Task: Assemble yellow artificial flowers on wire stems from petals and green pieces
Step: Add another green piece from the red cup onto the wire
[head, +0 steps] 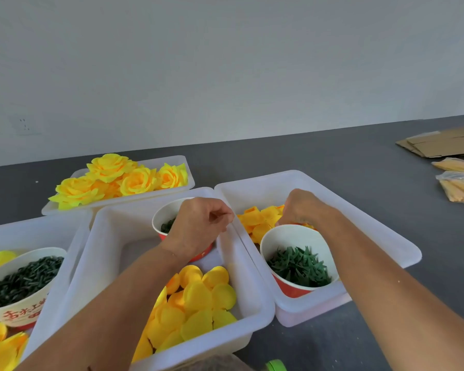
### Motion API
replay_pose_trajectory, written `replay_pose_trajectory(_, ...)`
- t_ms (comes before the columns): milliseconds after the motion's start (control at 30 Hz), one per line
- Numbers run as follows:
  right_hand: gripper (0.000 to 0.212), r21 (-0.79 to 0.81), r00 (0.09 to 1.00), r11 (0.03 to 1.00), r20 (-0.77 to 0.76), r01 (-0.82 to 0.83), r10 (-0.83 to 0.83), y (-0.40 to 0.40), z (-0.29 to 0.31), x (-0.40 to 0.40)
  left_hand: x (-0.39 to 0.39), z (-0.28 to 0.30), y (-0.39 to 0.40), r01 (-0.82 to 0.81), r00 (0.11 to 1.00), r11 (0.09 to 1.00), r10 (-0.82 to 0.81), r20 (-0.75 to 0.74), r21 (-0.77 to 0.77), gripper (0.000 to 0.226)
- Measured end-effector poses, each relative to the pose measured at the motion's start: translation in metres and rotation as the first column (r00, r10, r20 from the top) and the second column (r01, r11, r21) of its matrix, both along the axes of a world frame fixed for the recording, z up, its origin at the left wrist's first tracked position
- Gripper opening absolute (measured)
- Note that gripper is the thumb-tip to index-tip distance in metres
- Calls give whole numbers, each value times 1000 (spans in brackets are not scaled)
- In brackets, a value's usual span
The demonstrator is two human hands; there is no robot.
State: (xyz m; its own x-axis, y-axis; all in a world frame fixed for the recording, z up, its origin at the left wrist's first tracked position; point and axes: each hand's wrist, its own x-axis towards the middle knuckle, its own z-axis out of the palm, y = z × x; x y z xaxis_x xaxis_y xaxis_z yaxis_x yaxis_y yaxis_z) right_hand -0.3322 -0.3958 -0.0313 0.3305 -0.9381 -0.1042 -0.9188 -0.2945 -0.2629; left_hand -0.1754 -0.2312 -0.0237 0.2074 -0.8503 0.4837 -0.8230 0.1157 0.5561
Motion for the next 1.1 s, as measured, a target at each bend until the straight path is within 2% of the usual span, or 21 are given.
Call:
replay_pose_trajectory(233, 37, 45, 999, 999, 33, -15, 14, 7, -5, 2, -2, -1, -1, 9, 998, 1000, -9, 67, 1, 10)
replay_pose_trajectory(333, 19, 57, 985, 998, 167, -39, 29, 9, 2, -2, -2, -1, -1, 2, 997, 1000, -3, 79, 7, 11)
replay_pose_trajectory(367, 26, 69, 969, 997, 247, -38, 20, 9, 4, -3, -1, -1, -1, -2, 997, 1000, 1, 80, 10, 12)
replay_pose_trajectory(433, 34, 129, 870, 992, 490, -12, -53, 9, 6, -6, -1, -1, -2, -15, 996, 1000, 14, 90, 17, 12)
replay_pose_trajectory(500, 34, 237, 707, 971, 686, 5, -171, 11, 6, -7, -1, 0, -2, -27, 995, 1000, 26, 99, 11, 12)
replay_pose_trajectory(567, 33, 282, 621, 959, 750, 11, -228, 13, 7, -7, 0, 0, -3, -36, 994, 999, 35, 108, 5, 13)
replay_pose_trajectory(667, 27, 254, 559, 967, 804, -11, -205, 18, 11, -6, 2, -1, -3, -76, 992, 997, 74, 105, 10, 13)
replay_pose_trajectory(733, 15, 246, 485, 967, 855, -65, -185, 24, 18, -2, 2, -1, -5, -127, 991, 991, 128, 26, -33, 14)
replay_pose_trajectory(800, 13, 182, 447, 974, 888, -134, -104, 31, 29, 5, 1, 3, -6, -156, 966, 987, 143, -217, -42, 23)
replay_pose_trajectory(833, 16, 143, 441, 974, 896, -175, -52, 36, 35, 11, 0, 5, -6, -131, 912, 991, 110, -396, -26, 29)
replay_pose_trajectory(900, 18, 110, 448, 956, 894, -270, 24, 51, 39, 25, 0, 9, -5, -72, 730, 997, 51, -682, -3, 26)
replay_pose_trajectory(933, 16, 112, 453, 944, 890, -309, 43, 58, 38, 32, 1, 9, -4, -76, 670, 997, 52, -741, 1, 18)
replay_pose_trajectory(1000, 10, 133, 440, 923, 897, -362, 43, 70, 31, 42, 4, 8, -3, -118, 611, 993, 81, -787, 10, 11)
replay_pose_trajectory(1100, 18, 211, 363, 858, 931, -468, -31, 71, 24, 40, 8, 6, -6, -223, 612, 975, 144, -777, 4, 14)
